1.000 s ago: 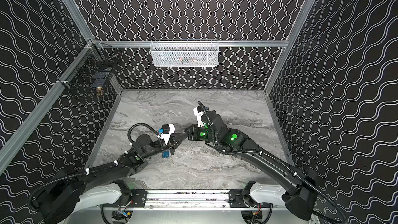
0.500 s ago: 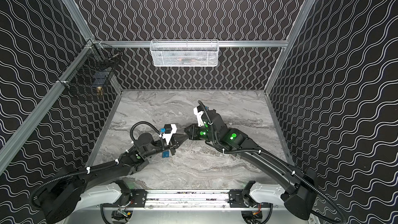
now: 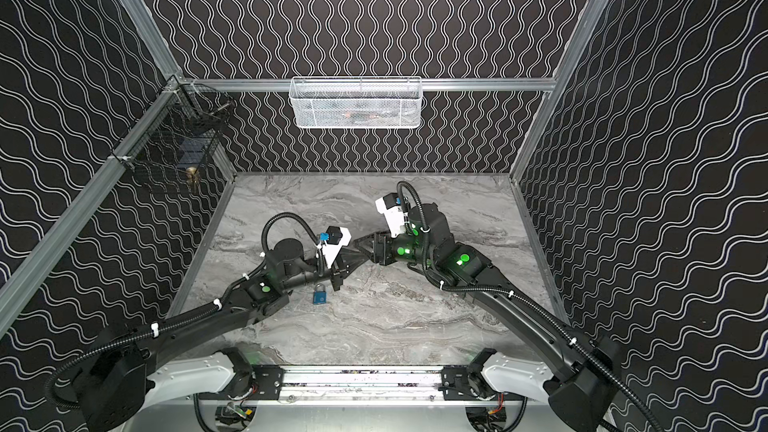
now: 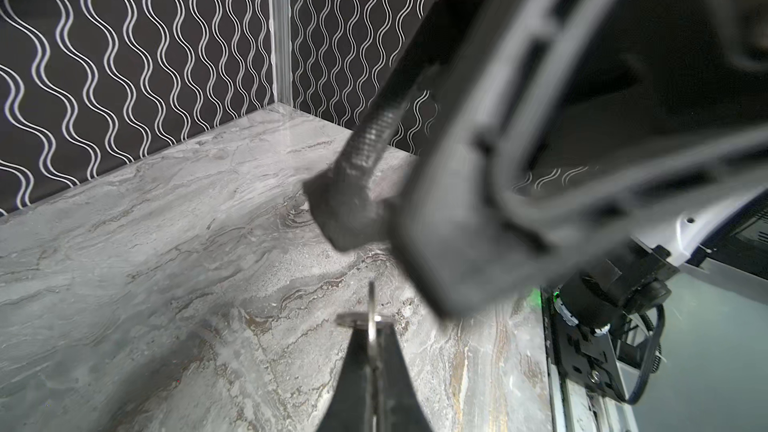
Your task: Unlock with the key
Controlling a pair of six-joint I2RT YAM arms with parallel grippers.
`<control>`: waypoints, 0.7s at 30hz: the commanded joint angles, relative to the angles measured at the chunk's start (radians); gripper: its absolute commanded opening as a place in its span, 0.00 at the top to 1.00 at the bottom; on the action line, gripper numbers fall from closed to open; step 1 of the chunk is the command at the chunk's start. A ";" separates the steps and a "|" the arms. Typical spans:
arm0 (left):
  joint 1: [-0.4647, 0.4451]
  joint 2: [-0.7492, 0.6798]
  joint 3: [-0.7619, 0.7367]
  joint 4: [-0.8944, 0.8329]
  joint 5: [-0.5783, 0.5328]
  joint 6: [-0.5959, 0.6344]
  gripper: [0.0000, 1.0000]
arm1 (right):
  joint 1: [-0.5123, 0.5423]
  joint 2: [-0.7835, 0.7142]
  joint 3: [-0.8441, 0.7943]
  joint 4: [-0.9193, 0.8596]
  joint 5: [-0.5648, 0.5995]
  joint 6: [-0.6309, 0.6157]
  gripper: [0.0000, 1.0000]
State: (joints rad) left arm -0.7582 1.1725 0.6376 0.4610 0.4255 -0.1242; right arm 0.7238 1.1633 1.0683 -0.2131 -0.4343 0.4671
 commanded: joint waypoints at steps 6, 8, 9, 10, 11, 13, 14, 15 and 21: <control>0.002 -0.007 0.016 0.002 0.045 0.015 1.00 | -0.050 -0.028 -0.065 0.114 -0.118 -0.093 0.55; 0.002 -0.007 0.025 -0.009 0.057 0.014 1.00 | -0.058 -0.030 -0.079 0.108 -0.121 -0.106 0.55; 0.001 -0.009 0.027 -0.008 0.060 0.012 1.00 | -0.065 -0.031 -0.102 0.117 -0.128 -0.111 0.55; 0.002 -0.008 0.028 -0.007 0.057 0.009 1.00 | -0.066 -0.031 -0.109 0.125 -0.140 -0.113 0.55; 0.002 -0.008 0.029 -0.007 0.052 0.008 1.00 | -0.069 -0.031 -0.117 0.134 -0.161 -0.119 0.55; 0.002 -0.005 0.033 -0.012 0.054 0.007 1.00 | -0.072 -0.031 -0.132 0.149 -0.178 -0.135 0.55; 0.002 -0.003 0.043 -0.023 0.060 0.004 1.00 | -0.073 -0.028 -0.143 0.158 -0.184 -0.139 0.56; 0.002 0.000 0.055 -0.040 0.068 0.006 1.00 | -0.073 -0.025 -0.142 0.152 -0.172 -0.143 0.56; 0.002 0.003 0.065 -0.045 0.080 0.008 1.00 | -0.077 -0.020 -0.151 0.166 -0.174 -0.157 0.62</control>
State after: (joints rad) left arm -0.7567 1.1748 0.6926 0.3931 0.4801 -0.1280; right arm 0.6479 1.1427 0.9260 -0.0956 -0.5926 0.3313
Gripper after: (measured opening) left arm 0.055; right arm 0.388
